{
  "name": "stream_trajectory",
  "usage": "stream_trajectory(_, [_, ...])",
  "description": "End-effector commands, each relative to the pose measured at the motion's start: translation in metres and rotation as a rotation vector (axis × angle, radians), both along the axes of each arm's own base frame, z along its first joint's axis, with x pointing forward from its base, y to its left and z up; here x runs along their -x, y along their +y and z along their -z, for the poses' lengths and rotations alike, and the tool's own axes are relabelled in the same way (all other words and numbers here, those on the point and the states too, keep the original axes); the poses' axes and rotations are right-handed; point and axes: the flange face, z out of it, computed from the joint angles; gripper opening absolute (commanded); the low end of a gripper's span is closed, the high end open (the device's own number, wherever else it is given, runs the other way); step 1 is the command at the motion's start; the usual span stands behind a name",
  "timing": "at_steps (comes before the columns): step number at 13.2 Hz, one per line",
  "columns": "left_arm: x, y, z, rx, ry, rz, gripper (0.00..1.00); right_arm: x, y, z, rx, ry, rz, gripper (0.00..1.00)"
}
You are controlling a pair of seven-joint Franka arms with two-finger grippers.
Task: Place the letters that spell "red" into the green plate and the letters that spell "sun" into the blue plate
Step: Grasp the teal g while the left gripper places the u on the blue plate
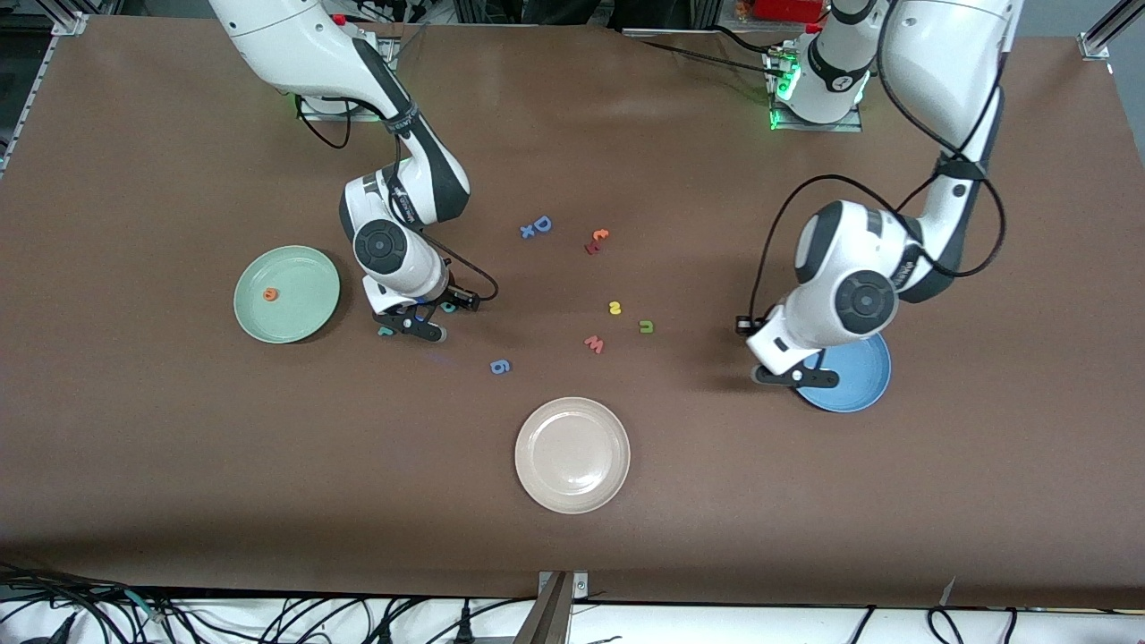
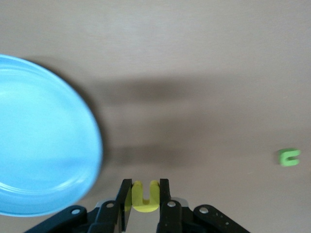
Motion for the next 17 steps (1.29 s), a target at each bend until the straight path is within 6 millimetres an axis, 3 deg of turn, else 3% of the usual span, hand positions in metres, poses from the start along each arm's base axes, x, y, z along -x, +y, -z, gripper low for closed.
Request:
stream_trajectory(1, [0.007,0.064,-0.007,-0.032,-0.004,0.075,0.18,0.005,-0.008,0.003,-0.011,-0.026,-0.025,0.76])
stream_trajectory(4, [0.02,0.1,0.011,-0.05,-0.071,0.086,0.17,0.009,-0.012,0.007,-0.018,-0.053,-0.022,0.76])
stream_trajectory(5, [0.022,0.111,0.019,-0.045,-0.099,0.087,0.18,0.009,-0.012,0.007,-0.017,-0.052,-0.022,0.73])
stream_trajectory(6, [0.021,0.113,0.022,-0.044,-0.111,0.087,0.21,0.009,-0.012,0.007,-0.017,-0.052,-0.019,0.62])
stream_trajectory(7, [0.02,0.114,0.022,-0.045,-0.113,0.086,0.37,0.009,-0.012,0.007,-0.016,-0.05,-0.018,0.48])
stream_trajectory(8, [0.019,0.113,0.022,-0.044,-0.114,0.087,0.9,0.009,-0.011,0.006,-0.018,-0.051,-0.021,0.34])
stream_trajectory(9, [0.018,0.113,0.021,-0.043,-0.114,0.084,1.0,0.009,-0.011,0.006,-0.018,-0.051,-0.019,0.22])
stream_trajectory(11, [0.013,0.105,0.014,-0.032,-0.127,0.058,1.0,0.008,-0.011,0.006,-0.018,-0.053,-0.015,0.07])
stream_trajectory(14, [0.022,0.021,0.002,-0.004,-0.126,-0.02,1.0,0.005,-0.012,-0.004,-0.02,-0.048,-0.022,0.0])
stream_trajectory(17, [0.04,-0.064,-0.012,0.023,-0.127,-0.102,1.0,-0.016,-0.037,-0.044,0.007,0.001,-0.019,0.0])
